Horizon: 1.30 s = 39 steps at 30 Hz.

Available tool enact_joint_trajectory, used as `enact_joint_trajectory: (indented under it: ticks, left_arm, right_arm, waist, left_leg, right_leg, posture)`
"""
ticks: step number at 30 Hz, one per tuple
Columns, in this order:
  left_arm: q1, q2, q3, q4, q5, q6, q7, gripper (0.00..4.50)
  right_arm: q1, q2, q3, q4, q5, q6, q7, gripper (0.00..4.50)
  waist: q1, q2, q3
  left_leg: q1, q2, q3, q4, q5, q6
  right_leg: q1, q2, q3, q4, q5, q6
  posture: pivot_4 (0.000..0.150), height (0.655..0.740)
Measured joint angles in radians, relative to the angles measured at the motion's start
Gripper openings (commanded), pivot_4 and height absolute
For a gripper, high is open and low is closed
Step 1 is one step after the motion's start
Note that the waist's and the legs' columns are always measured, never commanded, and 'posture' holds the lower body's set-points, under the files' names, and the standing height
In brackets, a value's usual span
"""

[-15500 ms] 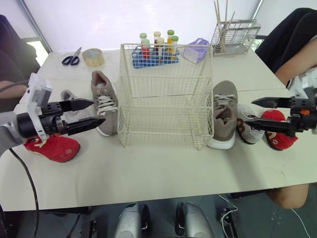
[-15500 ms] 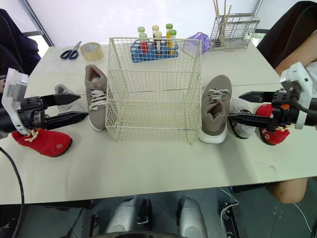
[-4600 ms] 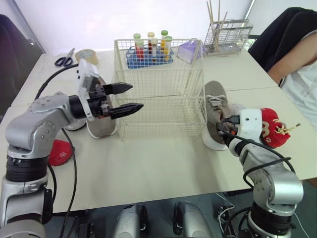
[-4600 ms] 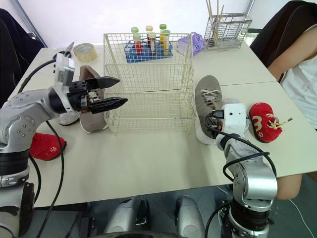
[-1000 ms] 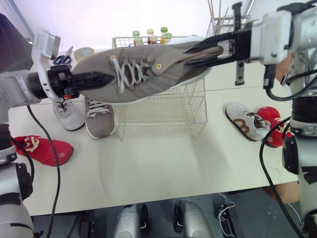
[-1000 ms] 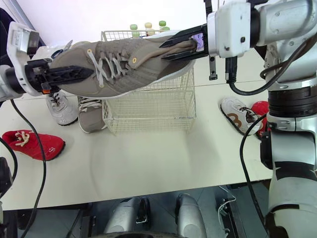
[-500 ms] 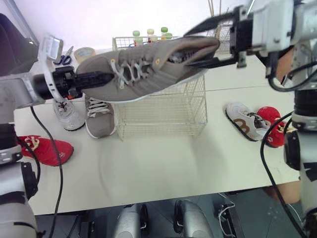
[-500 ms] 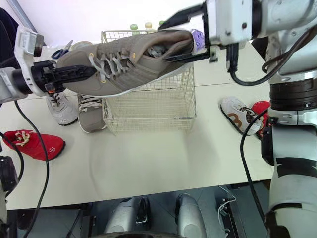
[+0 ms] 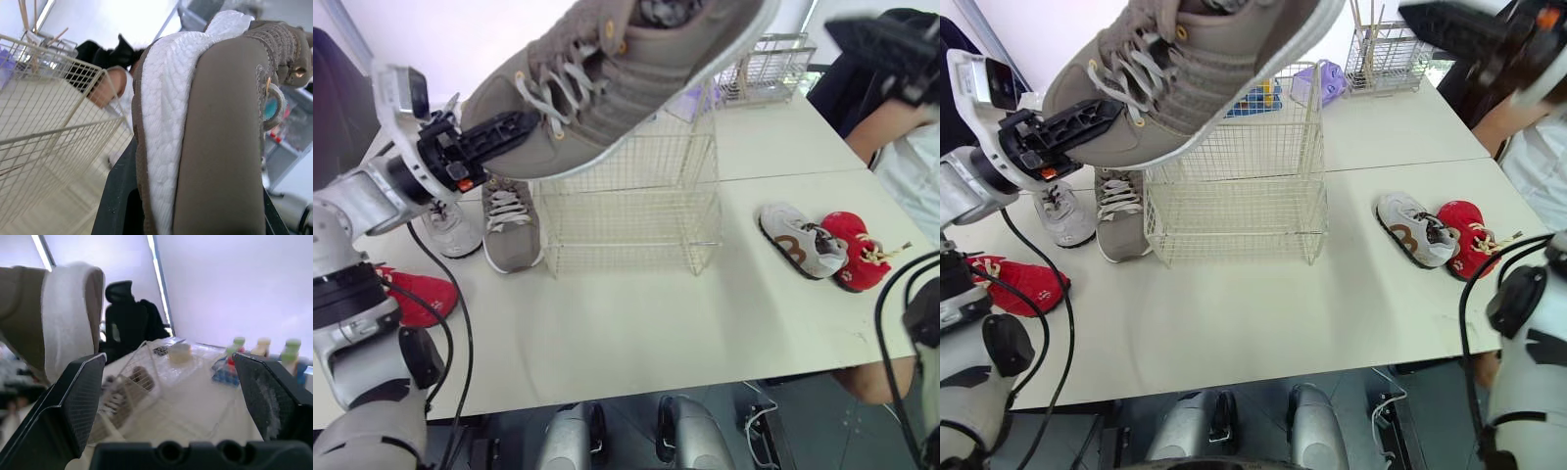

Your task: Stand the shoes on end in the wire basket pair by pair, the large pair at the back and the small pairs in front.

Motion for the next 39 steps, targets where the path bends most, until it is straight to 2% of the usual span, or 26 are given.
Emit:
enact_joint_trajectory:
  ticks: [5,10,22,28,39]
  left_arm:
    - [0.000,-0.095,0.004,-0.027,-0.108,-0.048,0.146,0.74]
    - [0.012,-0.138,-0.001,-0.047,-0.175,-0.098,0.241,0.74]
    - [0.089,-0.154,-0.073,-0.088,-0.303,-0.172,0.345,0.74]
    - [0.156,-0.139,-0.109,-0.098,-0.302,-0.203,0.346,0.74]
    - [0.169,-0.136,-0.169,-0.127,-0.305,-0.227,0.352,0.74]
  right_arm:
    - [0.056,0.228,-0.073,-0.190,0.163,0.082,-0.212,4.46]
    - [0.059,0.328,-0.020,-0.263,0.211,0.010,-0.309,4.46]
    - [0.025,0.354,0.131,-0.207,0.214,-0.211,-0.313,4.46]
    - [-0.016,0.352,0.162,-0.158,0.233,-0.238,-0.300,4.46]
    - [-0.017,0.368,0.245,-0.137,0.227,-0.257,-0.300,4.46]
  waist:
    - [0.001,0.000,0.000]
    - [0.004,0.000,0.000]
    - [0.000,0.000,0.000]
    - [0.003,0.000,0.000]
    - [0.001,0.000,0.000]
  left_leg:
    - [0.000,0.000,0.000,0.000,0.001,-0.001]
    - [-0.001,-0.001,0.000,0.000,0.001,-0.001]
    - [-0.001,-0.001,0.000,0.000,0.001,-0.001]
    - [-0.001,-0.001,-0.001,0.000,0.001,-0.001]
    - [-0.001,-0.001,-0.001,0.000,0.001,-0.001]
  right_leg:
    - [-0.002,0.001,0.001,0.002,0.000,0.000]
    - [-0.001,0.001,0.001,0.002,0.000,0.000]
    - [-0.001,0.001,0.000,0.001,0.000,0.000]
    - [0.000,0.001,0.000,0.001,0.000,0.000]
    - [0.000,0.001,0.000,0.001,0.000,0.000]
  posture:
    - [0.150,0.7400]
    - [0.150,0.7400]
    - [0.150,0.7400]
    - [0.150,0.7400]
    - [0.150,0.7400]
